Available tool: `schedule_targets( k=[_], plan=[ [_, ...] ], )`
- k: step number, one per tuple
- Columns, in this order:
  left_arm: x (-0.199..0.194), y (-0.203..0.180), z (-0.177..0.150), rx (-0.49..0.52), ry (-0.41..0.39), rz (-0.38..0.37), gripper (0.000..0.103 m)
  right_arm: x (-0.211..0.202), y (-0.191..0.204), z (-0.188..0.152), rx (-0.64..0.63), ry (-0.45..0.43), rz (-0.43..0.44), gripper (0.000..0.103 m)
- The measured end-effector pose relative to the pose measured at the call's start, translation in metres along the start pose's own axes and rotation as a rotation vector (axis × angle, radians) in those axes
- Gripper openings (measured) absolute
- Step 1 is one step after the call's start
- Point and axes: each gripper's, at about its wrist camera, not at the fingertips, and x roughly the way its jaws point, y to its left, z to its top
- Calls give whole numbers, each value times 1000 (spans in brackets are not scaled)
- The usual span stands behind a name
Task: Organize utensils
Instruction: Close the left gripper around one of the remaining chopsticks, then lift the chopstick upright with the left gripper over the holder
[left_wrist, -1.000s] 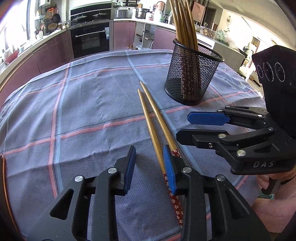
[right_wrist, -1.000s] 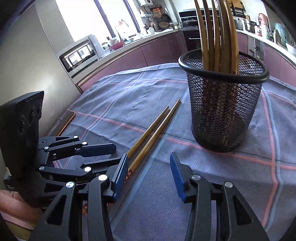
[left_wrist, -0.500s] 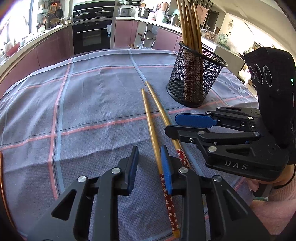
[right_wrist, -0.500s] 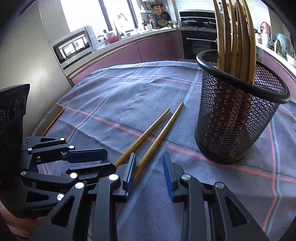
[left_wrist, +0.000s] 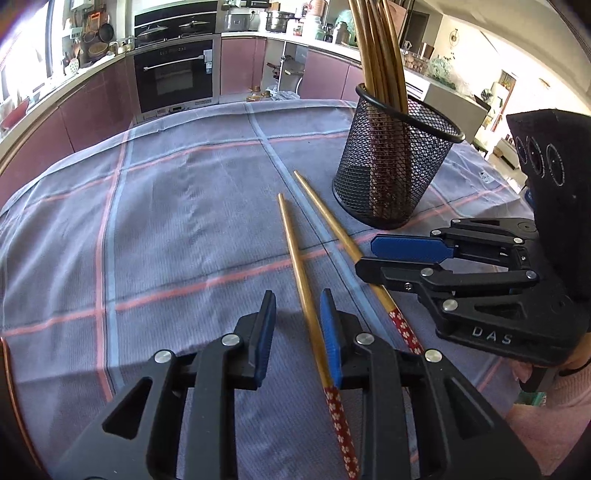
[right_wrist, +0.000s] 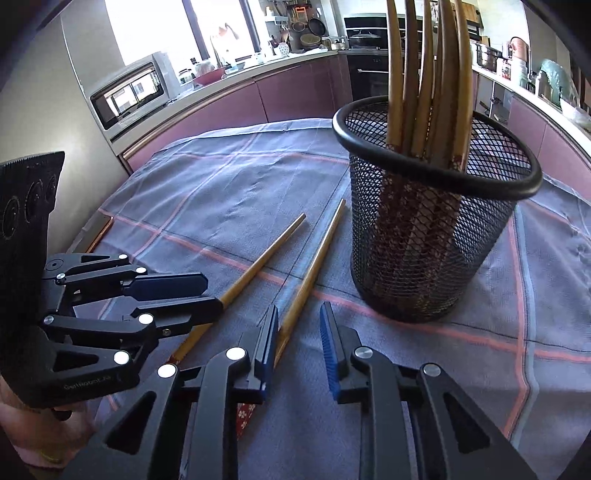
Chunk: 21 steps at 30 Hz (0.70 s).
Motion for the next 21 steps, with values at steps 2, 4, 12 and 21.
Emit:
schedule_targets(
  k=[2, 4, 12, 21],
  plan=[
    [5, -1, 4, 13, 7, 18, 24, 3, 1, 2, -1, -7, -6, 22],
    [9, -2, 7, 25, 9, 29, 24, 5, 1, 4, 0, -10, -9, 22],
    [14, -1, 15, 9, 6, 45, 15, 7, -3, 6, 25, -23, 1, 11],
    [14, 2, 14, -53, -5, 19, 8, -1, -13, 0, 86, -52, 54, 6]
  ],
)
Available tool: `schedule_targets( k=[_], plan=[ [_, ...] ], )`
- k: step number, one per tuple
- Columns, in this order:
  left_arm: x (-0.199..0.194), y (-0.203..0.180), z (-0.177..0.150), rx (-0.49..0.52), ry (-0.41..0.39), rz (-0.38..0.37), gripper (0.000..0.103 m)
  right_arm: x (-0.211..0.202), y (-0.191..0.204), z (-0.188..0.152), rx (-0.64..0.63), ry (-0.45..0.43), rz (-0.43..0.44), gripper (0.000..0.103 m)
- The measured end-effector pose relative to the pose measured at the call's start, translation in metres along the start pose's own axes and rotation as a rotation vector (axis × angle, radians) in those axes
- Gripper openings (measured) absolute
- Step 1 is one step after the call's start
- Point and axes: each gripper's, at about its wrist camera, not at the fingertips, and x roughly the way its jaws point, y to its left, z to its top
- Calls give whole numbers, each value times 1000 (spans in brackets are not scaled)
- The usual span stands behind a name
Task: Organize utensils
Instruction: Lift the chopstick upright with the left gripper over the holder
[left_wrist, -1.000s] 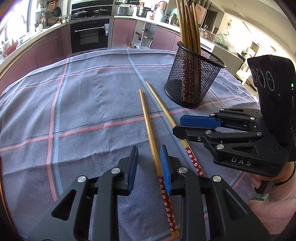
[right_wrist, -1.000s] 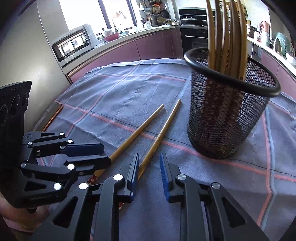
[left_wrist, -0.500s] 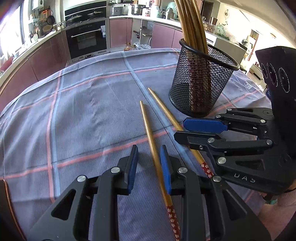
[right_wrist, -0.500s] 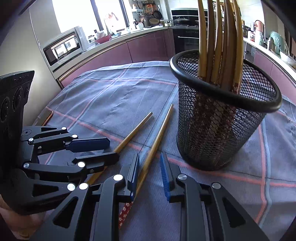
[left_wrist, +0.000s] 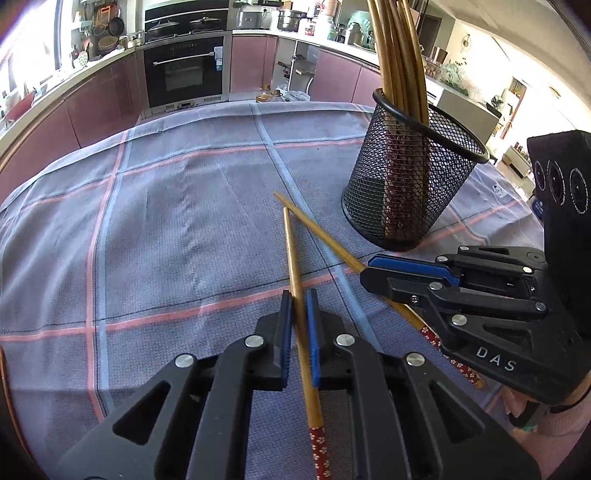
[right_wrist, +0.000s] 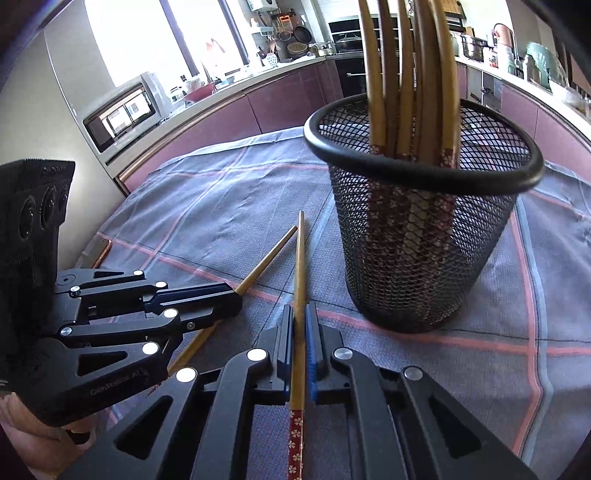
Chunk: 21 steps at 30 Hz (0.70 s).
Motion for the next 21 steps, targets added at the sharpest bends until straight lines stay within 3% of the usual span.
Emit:
schedule_targets(
  k=[7, 13, 21],
  plan=[
    [-7, -4, -3, 11, -10, -13, 8, -8, 10, -3, -47, 10, 43, 6],
    [-4, -6, -5, 36, 13, -10, 8, -2, 14, -6, -75, 49, 18, 9],
    [1, -9, -5, 53, 20, -7, 11, -1, 21, -9, -119, 38, -23, 8]
  ],
)
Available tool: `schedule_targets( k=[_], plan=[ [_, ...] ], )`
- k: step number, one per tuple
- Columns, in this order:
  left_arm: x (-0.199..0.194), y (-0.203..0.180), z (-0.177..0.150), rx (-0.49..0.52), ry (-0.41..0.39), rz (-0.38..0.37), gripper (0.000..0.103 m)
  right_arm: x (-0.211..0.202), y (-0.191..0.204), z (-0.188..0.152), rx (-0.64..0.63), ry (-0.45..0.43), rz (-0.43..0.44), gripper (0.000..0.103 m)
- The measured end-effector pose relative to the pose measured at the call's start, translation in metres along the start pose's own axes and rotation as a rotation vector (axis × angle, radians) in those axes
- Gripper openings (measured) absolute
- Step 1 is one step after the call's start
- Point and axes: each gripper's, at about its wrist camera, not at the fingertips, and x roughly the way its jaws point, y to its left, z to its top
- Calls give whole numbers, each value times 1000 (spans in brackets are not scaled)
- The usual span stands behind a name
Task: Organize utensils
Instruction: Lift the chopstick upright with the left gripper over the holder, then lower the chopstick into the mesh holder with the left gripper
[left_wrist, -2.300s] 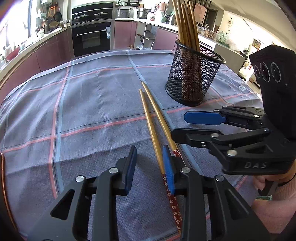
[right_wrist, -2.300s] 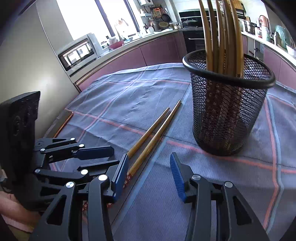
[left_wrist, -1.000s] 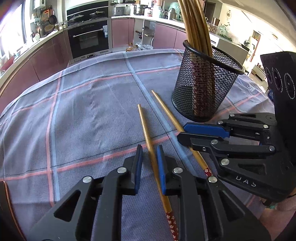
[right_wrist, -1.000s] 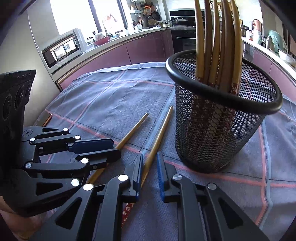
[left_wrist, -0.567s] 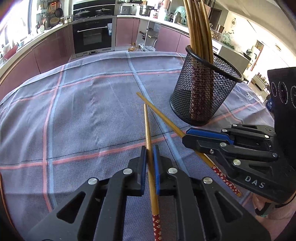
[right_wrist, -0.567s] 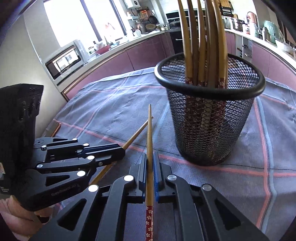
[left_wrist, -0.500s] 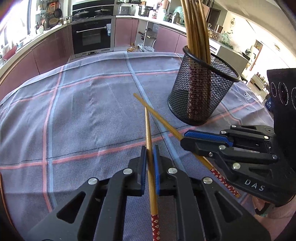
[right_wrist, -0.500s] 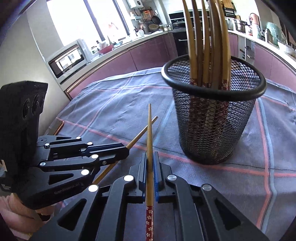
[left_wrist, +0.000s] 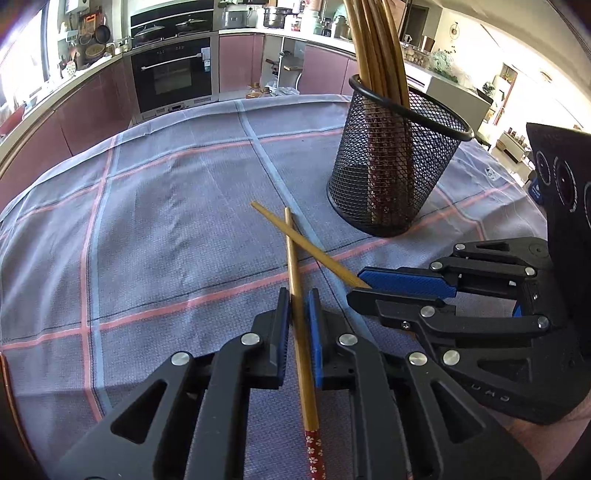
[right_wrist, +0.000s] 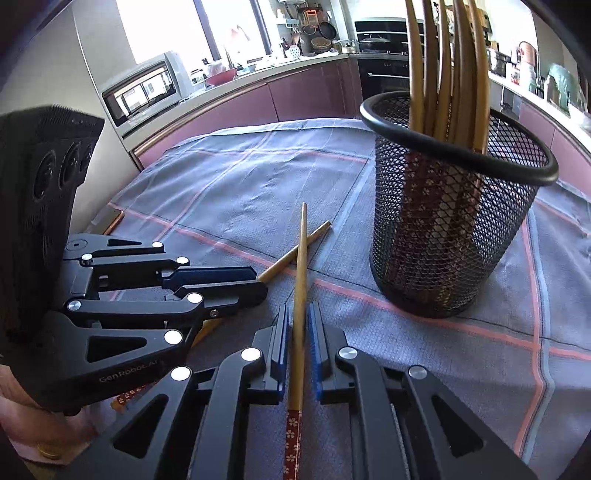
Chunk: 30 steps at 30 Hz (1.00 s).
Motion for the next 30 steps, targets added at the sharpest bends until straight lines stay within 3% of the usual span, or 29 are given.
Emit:
schedule_targets(
  k=[7, 13, 30],
  plan=[
    [-9, 0, 2, -18, -22, -12, 8, -10, -4, -1, 16, -48, 37, 6],
    [-38, -4, 7, 2, -91, -45, 8, -38, -5, 1, 2, -122, 62, 6],
    [-110, -14, 21, 11, -241, -194, 7, -108, -18, 11, 17, -313, 66, 6]
  ],
)
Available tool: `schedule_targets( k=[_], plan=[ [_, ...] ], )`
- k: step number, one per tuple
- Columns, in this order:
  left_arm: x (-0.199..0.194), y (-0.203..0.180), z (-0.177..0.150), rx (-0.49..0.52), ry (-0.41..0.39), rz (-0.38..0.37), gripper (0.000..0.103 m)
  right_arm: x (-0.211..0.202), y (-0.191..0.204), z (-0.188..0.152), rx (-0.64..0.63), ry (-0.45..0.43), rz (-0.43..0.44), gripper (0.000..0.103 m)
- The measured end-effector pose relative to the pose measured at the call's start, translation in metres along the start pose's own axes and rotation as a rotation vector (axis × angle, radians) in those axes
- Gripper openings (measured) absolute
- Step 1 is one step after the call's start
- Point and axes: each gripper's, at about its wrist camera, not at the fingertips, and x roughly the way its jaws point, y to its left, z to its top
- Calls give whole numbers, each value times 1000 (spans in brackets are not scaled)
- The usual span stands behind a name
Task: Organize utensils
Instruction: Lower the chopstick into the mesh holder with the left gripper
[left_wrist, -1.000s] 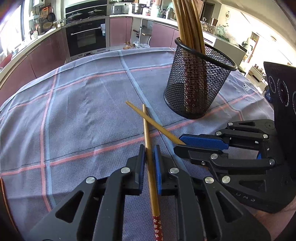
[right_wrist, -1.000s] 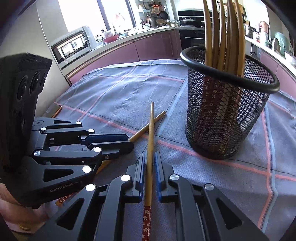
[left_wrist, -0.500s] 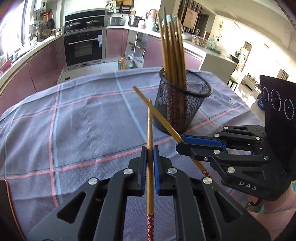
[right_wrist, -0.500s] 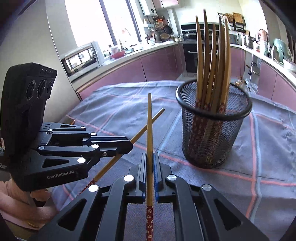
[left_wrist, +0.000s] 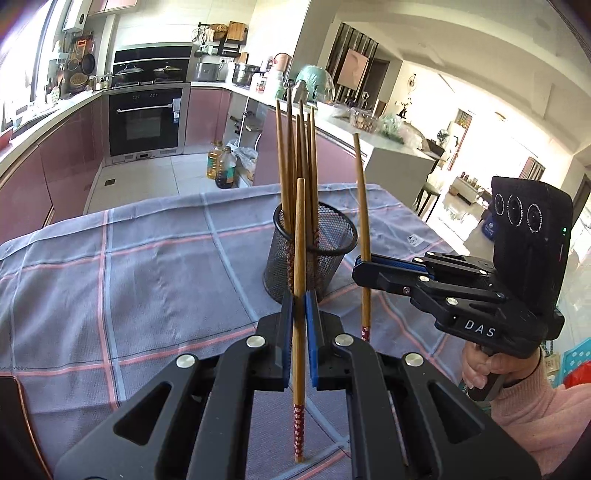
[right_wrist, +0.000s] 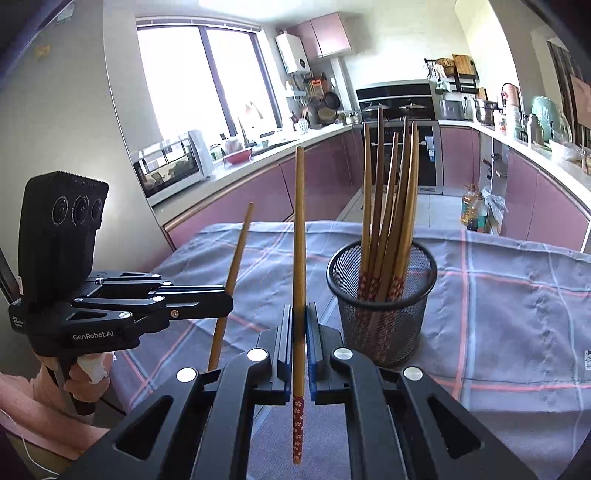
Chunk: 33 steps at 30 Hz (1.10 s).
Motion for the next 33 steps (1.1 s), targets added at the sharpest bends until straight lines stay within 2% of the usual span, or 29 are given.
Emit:
schedule_targets(
  k=[8, 14, 33],
  plan=[
    [-17, 0, 12, -14, -49, -40, 7, -16, -11, 14, 1, -59, -17, 6],
    [-28, -2, 26, -16, -95, -44, 7, -20, -19, 30, 11, -102, -35, 6],
    [-56, -37, 102, 72, -255, -53, 7, -33, -41, 81, 9, -224, -57, 6]
  ],
)
